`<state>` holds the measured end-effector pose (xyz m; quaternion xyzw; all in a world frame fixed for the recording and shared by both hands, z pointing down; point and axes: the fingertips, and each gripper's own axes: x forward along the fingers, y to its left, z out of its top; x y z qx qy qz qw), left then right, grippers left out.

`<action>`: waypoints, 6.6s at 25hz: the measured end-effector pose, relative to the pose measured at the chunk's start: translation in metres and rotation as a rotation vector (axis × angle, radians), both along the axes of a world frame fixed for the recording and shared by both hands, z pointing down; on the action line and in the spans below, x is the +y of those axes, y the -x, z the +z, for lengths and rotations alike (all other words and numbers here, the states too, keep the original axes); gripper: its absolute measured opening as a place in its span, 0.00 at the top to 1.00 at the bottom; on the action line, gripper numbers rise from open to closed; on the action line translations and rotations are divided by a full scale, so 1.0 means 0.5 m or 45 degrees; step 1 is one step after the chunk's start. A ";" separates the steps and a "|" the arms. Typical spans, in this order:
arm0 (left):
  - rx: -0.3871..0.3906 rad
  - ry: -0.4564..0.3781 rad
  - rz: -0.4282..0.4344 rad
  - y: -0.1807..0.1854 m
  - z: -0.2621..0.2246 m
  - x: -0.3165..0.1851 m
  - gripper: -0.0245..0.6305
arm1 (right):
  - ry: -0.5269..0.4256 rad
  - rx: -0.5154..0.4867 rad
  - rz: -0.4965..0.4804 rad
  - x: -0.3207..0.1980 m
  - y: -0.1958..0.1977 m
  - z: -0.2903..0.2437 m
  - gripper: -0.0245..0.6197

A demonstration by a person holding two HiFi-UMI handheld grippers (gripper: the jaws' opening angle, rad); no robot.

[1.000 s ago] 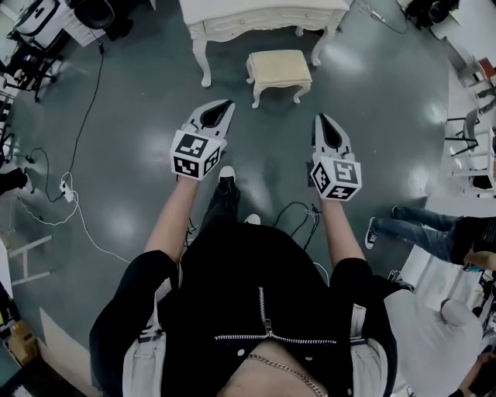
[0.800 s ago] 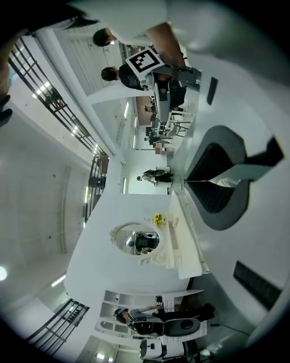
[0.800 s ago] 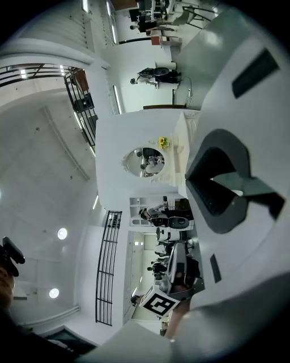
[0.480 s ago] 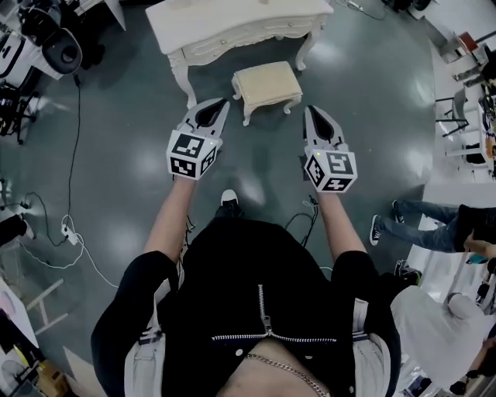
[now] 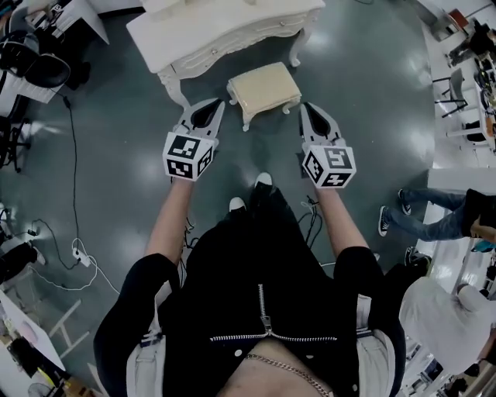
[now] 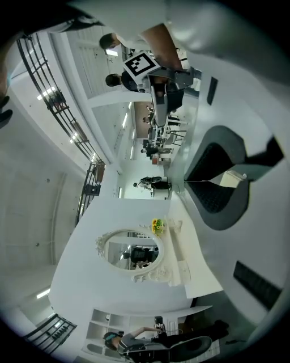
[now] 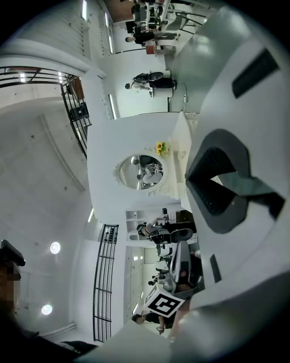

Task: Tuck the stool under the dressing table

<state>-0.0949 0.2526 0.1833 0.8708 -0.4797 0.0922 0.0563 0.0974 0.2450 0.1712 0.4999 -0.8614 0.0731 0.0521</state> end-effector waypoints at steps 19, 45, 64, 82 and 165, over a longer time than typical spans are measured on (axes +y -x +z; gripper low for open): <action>-0.037 0.088 0.018 -0.090 0.037 -0.446 0.93 | 0.097 -0.097 0.030 -0.457 -0.095 0.055 0.95; -0.089 0.326 0.216 -0.153 0.270 -0.652 0.93 | 0.597 -0.286 0.163 -0.585 -0.121 0.411 0.82; -0.089 0.488 0.236 -0.114 0.529 -0.700 0.93 | 1.225 -0.784 0.573 -0.541 -0.080 0.989 0.41; -0.076 0.599 0.218 -0.102 0.874 -0.732 0.93 | 1.280 -1.181 0.670 -0.622 -0.050 1.365 0.21; -0.149 0.083 -0.111 0.133 1.176 -0.857 0.93 | 0.874 -1.484 -0.160 -1.129 0.241 1.382 0.43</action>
